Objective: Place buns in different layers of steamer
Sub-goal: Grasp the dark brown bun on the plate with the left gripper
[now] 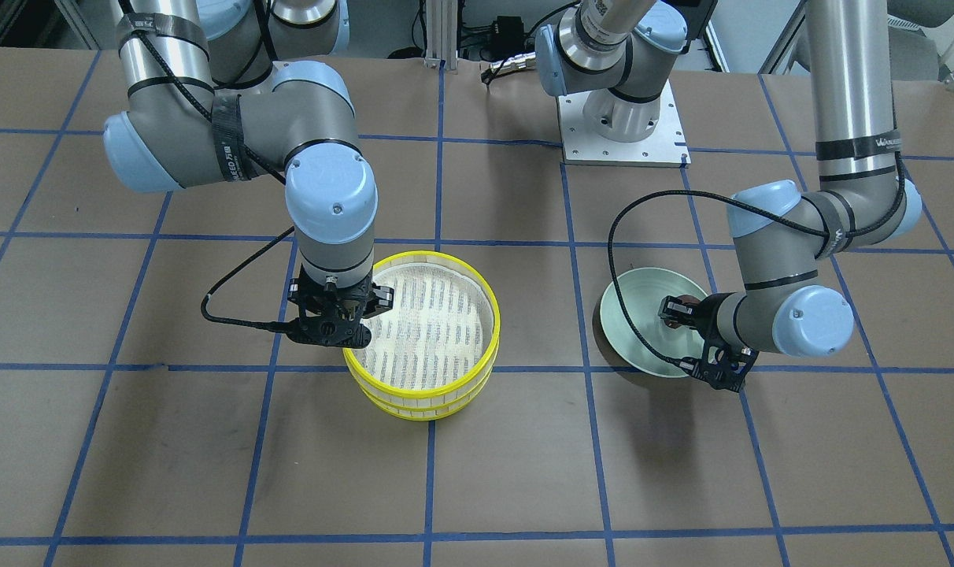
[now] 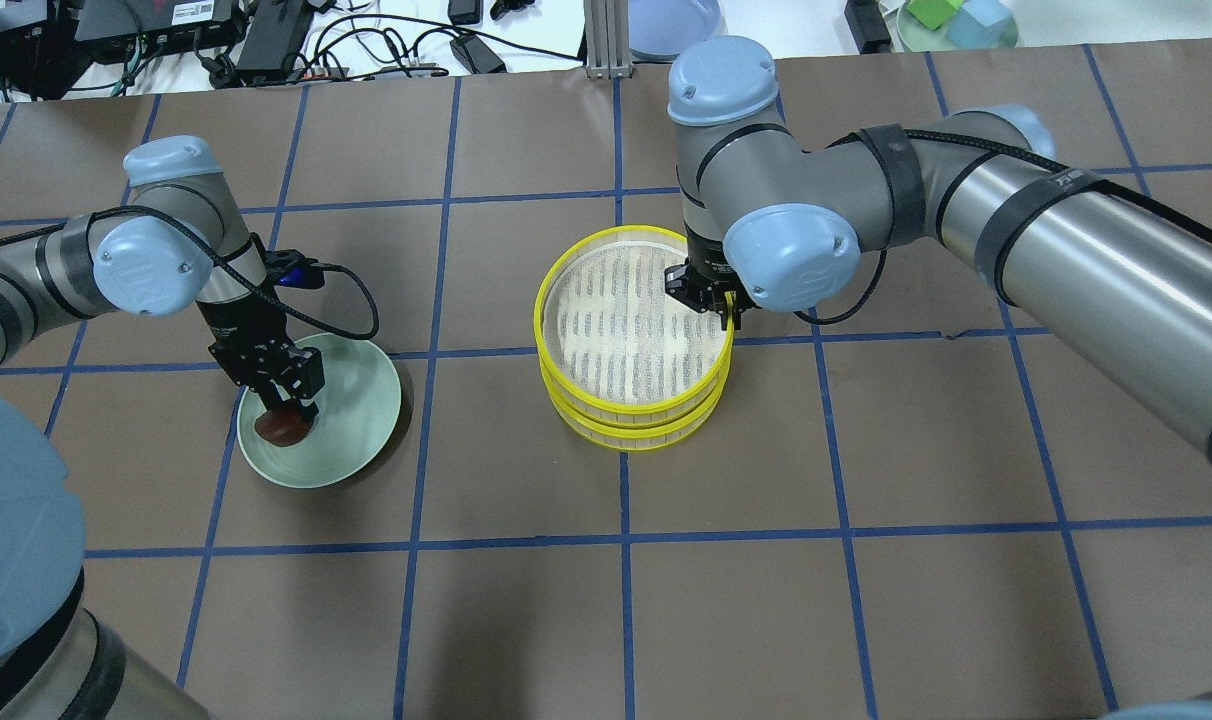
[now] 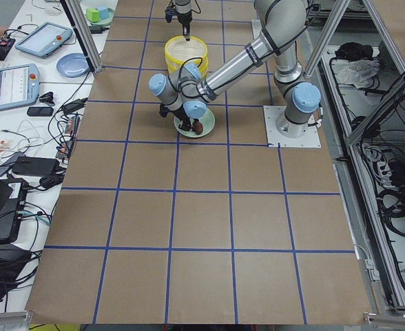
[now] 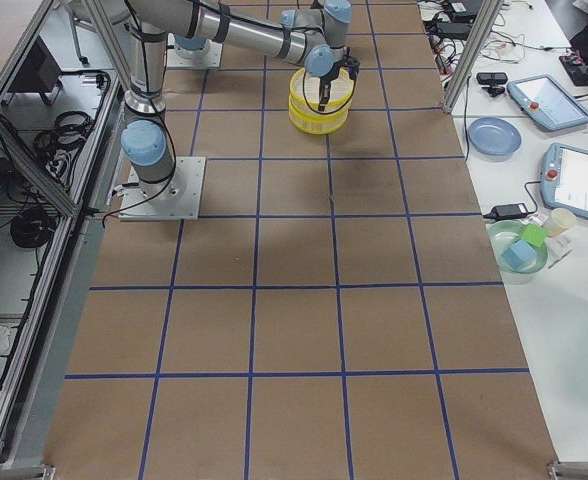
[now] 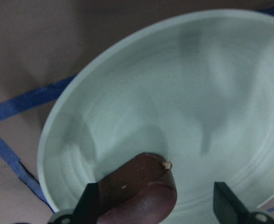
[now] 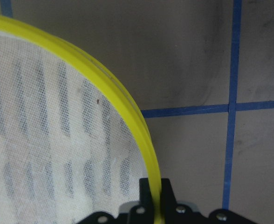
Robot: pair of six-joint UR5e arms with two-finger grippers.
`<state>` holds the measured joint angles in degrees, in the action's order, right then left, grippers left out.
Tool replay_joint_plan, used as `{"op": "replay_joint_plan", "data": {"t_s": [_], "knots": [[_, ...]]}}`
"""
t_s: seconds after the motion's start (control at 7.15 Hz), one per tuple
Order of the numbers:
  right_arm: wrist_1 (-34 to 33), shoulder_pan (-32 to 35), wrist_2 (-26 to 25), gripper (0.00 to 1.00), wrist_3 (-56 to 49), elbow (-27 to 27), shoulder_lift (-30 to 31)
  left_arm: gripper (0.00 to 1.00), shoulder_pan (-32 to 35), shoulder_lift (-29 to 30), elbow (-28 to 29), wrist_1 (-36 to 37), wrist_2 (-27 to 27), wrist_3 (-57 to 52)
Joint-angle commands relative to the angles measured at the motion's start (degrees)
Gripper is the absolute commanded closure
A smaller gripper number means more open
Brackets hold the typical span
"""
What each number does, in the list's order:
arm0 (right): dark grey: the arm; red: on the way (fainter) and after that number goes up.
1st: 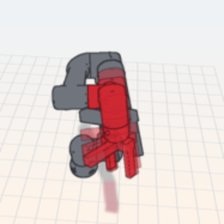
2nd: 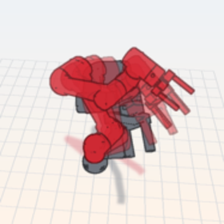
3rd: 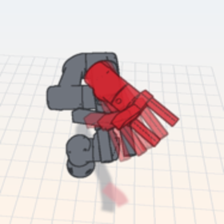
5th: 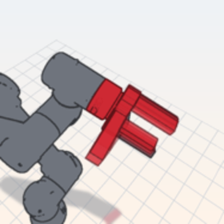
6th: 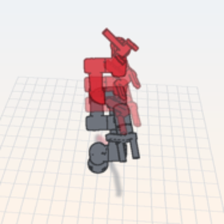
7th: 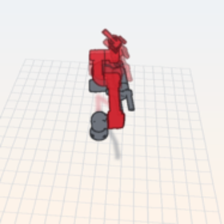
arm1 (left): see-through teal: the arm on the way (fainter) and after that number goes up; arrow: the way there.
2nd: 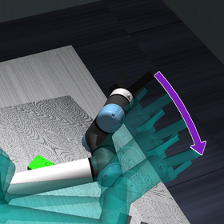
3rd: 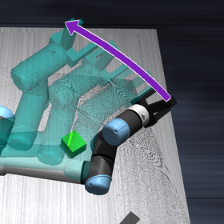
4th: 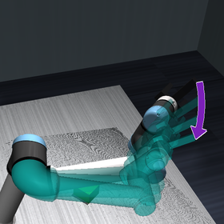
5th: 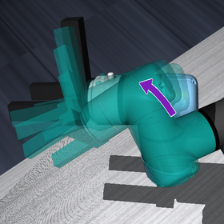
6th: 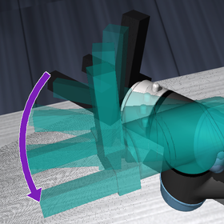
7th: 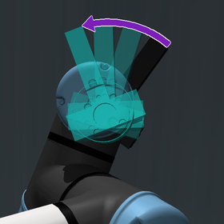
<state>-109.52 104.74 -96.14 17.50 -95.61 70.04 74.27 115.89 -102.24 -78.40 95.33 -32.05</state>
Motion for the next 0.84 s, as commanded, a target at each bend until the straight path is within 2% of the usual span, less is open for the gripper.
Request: {"op": "replay_joint_plan", "data": {"t_s": [0.0,0.14,0.42,0.7], "knots": [[0.3,0.3,-0.7,1.00,0.3,-0.1,-0.2,1.00,0.0,0.3,0.8,0.1,0.0,1.7],[0.3,0.4,-0.6,1.00,0.4,-0.1,-0.2,1.00,0.0,-0.8,1.1,-0.2,-0.9,2.1],[0.9,0.4,-0.7,1.00,0.3,-0.3,0.3,1.00,0.6,-2.3,7.6,-4.5,-6.9,6.5],[0.9,1.1,-0.8,1.00,0.3,-0.3,0.8,1.00,4.7,-5.2,11.2,-7.1,-7.9,16.5]]}}
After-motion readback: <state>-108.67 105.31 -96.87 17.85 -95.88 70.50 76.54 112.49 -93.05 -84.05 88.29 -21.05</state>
